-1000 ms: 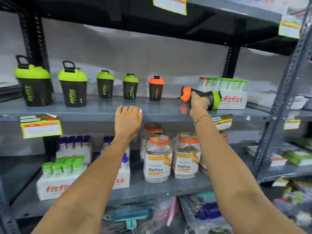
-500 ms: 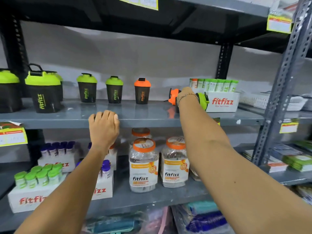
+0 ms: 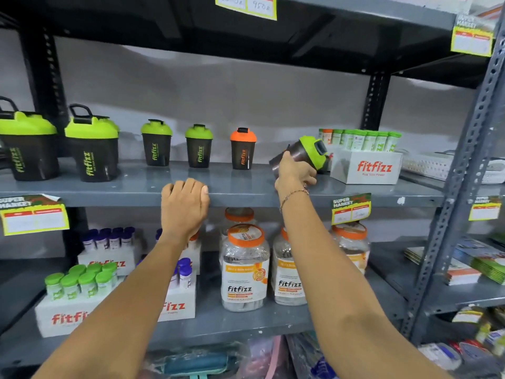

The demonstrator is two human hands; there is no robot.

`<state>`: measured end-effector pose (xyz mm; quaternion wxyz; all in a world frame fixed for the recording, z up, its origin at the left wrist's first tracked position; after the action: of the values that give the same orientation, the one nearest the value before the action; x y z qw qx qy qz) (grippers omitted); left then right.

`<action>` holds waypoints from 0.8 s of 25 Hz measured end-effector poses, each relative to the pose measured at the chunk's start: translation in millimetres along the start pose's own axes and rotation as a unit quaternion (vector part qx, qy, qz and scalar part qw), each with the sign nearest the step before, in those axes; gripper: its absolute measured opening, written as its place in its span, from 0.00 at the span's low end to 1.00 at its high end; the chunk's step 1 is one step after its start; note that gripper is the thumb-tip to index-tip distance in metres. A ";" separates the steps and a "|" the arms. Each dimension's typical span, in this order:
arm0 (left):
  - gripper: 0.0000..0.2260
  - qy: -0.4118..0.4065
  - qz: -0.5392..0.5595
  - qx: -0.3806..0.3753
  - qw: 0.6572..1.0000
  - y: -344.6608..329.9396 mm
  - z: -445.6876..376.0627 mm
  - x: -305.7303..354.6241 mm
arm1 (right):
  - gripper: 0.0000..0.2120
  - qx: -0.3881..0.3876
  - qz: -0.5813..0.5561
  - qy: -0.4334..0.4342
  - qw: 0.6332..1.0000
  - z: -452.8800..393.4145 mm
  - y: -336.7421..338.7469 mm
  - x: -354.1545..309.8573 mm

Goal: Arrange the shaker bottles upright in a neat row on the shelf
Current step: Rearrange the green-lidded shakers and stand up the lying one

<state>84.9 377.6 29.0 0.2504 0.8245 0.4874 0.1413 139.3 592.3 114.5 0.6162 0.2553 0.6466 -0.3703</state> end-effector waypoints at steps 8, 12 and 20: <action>0.21 -0.024 -0.022 -0.102 0.994 35.0 12.0 -93.8 | 0.32 -0.331 0.051 0.144 0.931 57.9 -119.8 23.4; 0.23 -0.021 -0.017 -0.116 0.993 42.4 16.9 -129.0 | 0.39 -0.437 0.144 0.148 0.875 78.7 -168.0 32.1; 0.20 -0.004 0.005 -0.080 0.997 32.7 23.4 -138.0 | 0.38 -0.471 0.183 0.128 0.854 60.6 -190.0 46.0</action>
<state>53.1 237.4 28.9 0.3164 0.8049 0.4695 0.1778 21.7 425.3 102.4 0.6308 0.0937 0.7586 0.1338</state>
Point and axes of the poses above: each hand's wrist, its own z-axis away from the middle knuckle, its own y-axis out of the back of the hand, x = y × z, the point moved 2 cm from there along -z, towards the middle knuckle, and after that the axes turned 10 degrees about -x, right-handed, at the moved point
